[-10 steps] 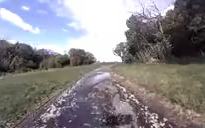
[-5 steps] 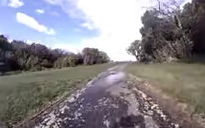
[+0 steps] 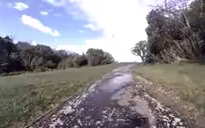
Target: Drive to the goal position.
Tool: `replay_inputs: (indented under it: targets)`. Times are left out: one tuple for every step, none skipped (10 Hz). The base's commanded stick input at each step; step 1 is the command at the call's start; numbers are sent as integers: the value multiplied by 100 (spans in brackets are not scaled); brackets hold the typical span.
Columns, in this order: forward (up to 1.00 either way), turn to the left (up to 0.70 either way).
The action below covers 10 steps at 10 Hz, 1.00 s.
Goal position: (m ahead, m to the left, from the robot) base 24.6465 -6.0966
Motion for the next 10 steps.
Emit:
replay_inputs:
  targets:
    - [70,-34]
    - [70,-27]
    - [70,-2]
    - [70,1]
    - [70,1]
    - [70,1]
    - [70,1]
    - [70,1]
    - [70,1]
    - [70,1]
